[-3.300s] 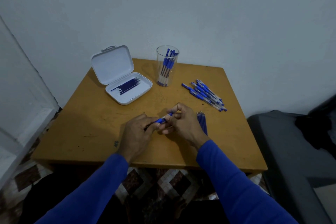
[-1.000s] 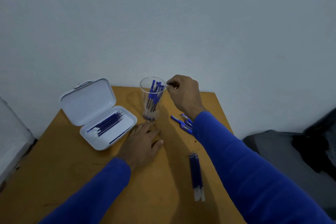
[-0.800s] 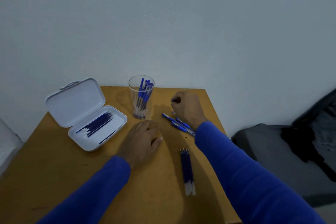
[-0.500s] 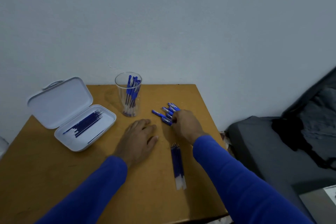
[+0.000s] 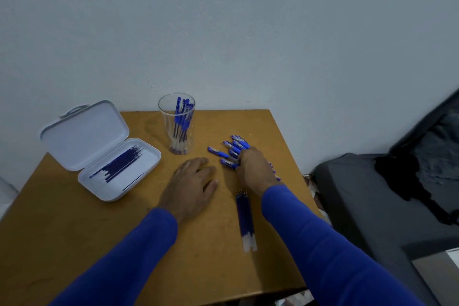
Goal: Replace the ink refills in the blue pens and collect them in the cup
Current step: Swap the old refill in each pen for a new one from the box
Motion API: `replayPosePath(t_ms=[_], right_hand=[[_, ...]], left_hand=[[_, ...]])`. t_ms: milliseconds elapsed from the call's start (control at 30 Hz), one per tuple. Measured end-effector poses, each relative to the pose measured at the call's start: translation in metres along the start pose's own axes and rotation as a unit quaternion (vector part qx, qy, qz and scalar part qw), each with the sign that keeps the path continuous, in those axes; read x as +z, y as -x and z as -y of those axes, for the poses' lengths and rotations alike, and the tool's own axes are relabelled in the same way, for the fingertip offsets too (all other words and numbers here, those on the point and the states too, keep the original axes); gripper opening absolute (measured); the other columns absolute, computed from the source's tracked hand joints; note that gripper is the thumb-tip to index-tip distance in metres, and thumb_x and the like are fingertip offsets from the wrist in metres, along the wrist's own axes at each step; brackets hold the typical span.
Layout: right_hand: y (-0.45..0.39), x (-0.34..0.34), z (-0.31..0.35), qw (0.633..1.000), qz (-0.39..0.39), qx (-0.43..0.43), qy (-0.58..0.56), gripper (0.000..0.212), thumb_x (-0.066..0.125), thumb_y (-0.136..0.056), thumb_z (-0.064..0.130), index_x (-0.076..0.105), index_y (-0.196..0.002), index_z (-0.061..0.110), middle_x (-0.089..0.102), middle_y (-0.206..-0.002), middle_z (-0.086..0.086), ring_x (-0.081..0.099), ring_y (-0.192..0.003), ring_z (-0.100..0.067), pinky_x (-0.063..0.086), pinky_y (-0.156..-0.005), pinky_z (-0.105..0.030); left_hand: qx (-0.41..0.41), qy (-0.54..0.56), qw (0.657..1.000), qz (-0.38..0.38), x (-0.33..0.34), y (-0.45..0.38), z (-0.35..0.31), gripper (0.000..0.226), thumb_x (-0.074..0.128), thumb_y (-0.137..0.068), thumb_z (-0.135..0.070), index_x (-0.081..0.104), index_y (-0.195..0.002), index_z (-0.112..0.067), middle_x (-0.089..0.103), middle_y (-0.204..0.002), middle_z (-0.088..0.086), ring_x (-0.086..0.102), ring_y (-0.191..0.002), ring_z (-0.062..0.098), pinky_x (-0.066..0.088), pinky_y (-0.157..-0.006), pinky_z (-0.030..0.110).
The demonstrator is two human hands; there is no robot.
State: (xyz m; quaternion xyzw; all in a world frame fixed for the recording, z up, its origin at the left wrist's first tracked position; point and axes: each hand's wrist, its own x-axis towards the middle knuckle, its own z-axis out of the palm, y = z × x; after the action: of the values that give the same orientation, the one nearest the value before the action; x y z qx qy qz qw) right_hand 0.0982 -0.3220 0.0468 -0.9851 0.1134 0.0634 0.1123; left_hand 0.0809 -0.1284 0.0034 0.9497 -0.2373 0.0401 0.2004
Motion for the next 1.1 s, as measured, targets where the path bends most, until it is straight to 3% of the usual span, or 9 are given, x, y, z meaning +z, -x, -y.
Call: replayPosePath(t_ms=[167,300,433,500,600,733,900,1033,1100], right_hand=[[0.009,-0.021,0.007,0.998,0.035,0.003,-0.048,0.024,0.066,-0.097,0.016,0.063,-0.12,0.012,0.065,-0.117,-0.011,0.064,-0.106,-0.025,0.054,-0.098,-0.04],[0.034,-0.022,0.017,0.987,-0.037,-0.058,-0.146,0.022,0.068,-0.095,0.015,0.062,-0.116,0.018,0.068,-0.105,-0.005,0.064,-0.093,-0.019,0.057,-0.082,-0.033],[0.063,-0.023,0.035,0.947,0.032,-0.102,-0.304,0.06,0.067,-0.093,0.01,0.047,-0.146,0.028,0.069,-0.104,-0.001,0.064,-0.082,-0.01,0.047,-0.059,-0.018],[0.079,-0.022,0.044,0.925,0.063,-0.1,-0.361,0.065,0.066,-0.092,0.01,0.043,-0.149,0.03,0.067,-0.096,-0.003,0.061,-0.067,-0.01,0.044,-0.048,-0.017],[0.098,-0.01,0.056,0.878,0.127,-0.07,-0.456,0.049,0.069,-0.093,0.008,0.049,-0.135,0.024,0.072,-0.088,-0.022,0.061,-0.052,-0.02,0.045,-0.039,-0.027],[0.115,0.009,0.067,0.828,0.15,-0.036,-0.539,0.024,0.067,-0.097,0.013,0.054,-0.117,0.012,0.072,-0.091,-0.026,0.063,-0.067,-0.034,0.049,-0.043,-0.032],[0.133,0.024,0.075,0.767,0.16,-0.019,-0.621,0.023,0.068,-0.096,0.008,0.056,-0.115,0.001,0.07,-0.086,-0.026,0.063,-0.065,-0.031,0.051,-0.045,-0.03],[0.141,0.028,0.079,0.729,0.174,0.009,-0.662,0.027,0.069,-0.095,0.006,0.058,-0.118,-0.004,0.071,-0.081,-0.018,0.066,-0.058,-0.02,0.052,-0.044,-0.024],[0.143,0.029,0.078,0.727,0.182,0.005,-0.662,0.033,0.069,-0.095,0.009,0.057,-0.121,-0.008,0.073,-0.081,-0.017,0.068,-0.059,-0.018,0.053,-0.044,-0.023]], left_hand=[[0.007,0.028,0.999,-0.017,-0.001,0.002,0.001,0.046,0.045,-0.101,-0.052,0.057,-0.138,-0.028,0.043,-0.15,-0.005,0.037,-0.138,0.013,0.037,-0.115,0.038],[-0.013,0.102,0.993,-0.063,-0.006,0.017,0.001,0.042,0.052,-0.1,-0.043,0.063,-0.134,-0.021,0.054,-0.135,-0.006,0.048,-0.124,0.009,0.047,-0.104,0.035],[-0.042,0.173,0.979,-0.099,-0.016,0.043,0.002,0.033,0.059,-0.1,-0.033,0.066,-0.129,-0.021,0.061,-0.126,-0.008,0.054,-0.115,0.005,0.049,-0.1,0.029],[-0.054,0.207,0.97,-0.114,-0.021,0.058,0.004,0.03,0.06,-0.1,-0.029,0.067,-0.127,-0.022,0.064,-0.121,-0.011,0.058,-0.111,0.002,0.052,-0.098,0.029],[-0.072,0.256,0.958,-0.11,-0.029,0.083,0.007,0.03,0.056,-0.102,-0.029,0.065,-0.13,-0.026,0.067,-0.122,-0.016,0.06,-0.112,-0.004,0.052,-0.096,0.022],[-0.07,0.299,0.945,-0.11,-0.039,0.112,0.006,0.028,0.054,-0.103,-0.029,0.066,-0.128,-0.032,0.069,-0.112,-0.023,0.063,-0.106,-0.007,0.052,-0.088,0.013],[-0.093,0.255,0.957,-0.107,-0.045,0.137,0.016,0.036,0.066,-0.094,-0.042,0.065,-0.129,-0.036,0.066,-0.105,-0.02,0.058,-0.1,0.001,0.051,-0.082,0.023],[-0.097,0.304,0.943,-0.091,-0.05,0.145,0.015,0.035,0.074,-0.091,-0.028,0.069,-0.126,-0.028,0.069,-0.099,-0.021,0.063,-0.094,-0.003,0.049,-0.078,0.011],[-0.11,0.312,0.94,-0.081,-0.05,0.145,0.018,0.033,0.072,-0.092,-0.026,0.069,-0.124,-0.032,0.071,-0.096,-0.018,0.064,-0.091,-0.002,0.051,-0.077,0.014]])
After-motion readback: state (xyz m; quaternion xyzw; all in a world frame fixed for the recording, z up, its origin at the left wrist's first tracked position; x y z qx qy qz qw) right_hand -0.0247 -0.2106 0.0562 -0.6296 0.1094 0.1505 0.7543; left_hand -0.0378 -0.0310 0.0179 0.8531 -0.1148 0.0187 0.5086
